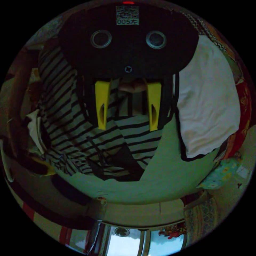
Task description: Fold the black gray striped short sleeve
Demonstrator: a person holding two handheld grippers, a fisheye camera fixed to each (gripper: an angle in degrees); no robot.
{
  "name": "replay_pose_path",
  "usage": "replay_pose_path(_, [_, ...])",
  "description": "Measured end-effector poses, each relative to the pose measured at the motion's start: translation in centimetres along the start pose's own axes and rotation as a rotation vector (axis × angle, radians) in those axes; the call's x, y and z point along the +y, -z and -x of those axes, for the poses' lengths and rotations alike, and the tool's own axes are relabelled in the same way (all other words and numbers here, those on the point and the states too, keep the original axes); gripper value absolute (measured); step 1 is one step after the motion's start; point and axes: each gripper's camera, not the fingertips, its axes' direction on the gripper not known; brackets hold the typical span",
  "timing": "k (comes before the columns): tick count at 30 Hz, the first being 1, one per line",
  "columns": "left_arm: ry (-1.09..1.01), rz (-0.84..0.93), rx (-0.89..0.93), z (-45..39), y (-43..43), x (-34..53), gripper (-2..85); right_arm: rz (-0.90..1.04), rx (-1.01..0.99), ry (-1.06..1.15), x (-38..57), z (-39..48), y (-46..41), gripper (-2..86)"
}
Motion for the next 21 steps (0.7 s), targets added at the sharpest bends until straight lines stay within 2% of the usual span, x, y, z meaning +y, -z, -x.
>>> replay_pose_path(6, [-0.07, 0.117, -0.009, 1.0, -1.5, -2.2, 20.0, 0.127, 0.036, -0.001, 2.3, -0.1, -6.7, 8.6])
replay_pose_path(9, [-0.01, 0.144, -0.115, 2.2, -1.7, -3.0, 12.5, 0.12, 0.015, 0.011, 2.4, -0.5, -7.6, 8.6])
replay_pose_path(13, [-0.007, 0.118, -0.195, 3.3, -0.4, -3.7, 3.1, 0.114, -0.012, 0.019, 2.9, -0.9, -8.5, 8.4])
replay_pose_path(21, [0.152, -0.017, -0.242, 7.4, 4.8, -4.9, 0.7, 0.152, -0.054, 0.035, 3.9, -1.7, -11.0, 7.4])
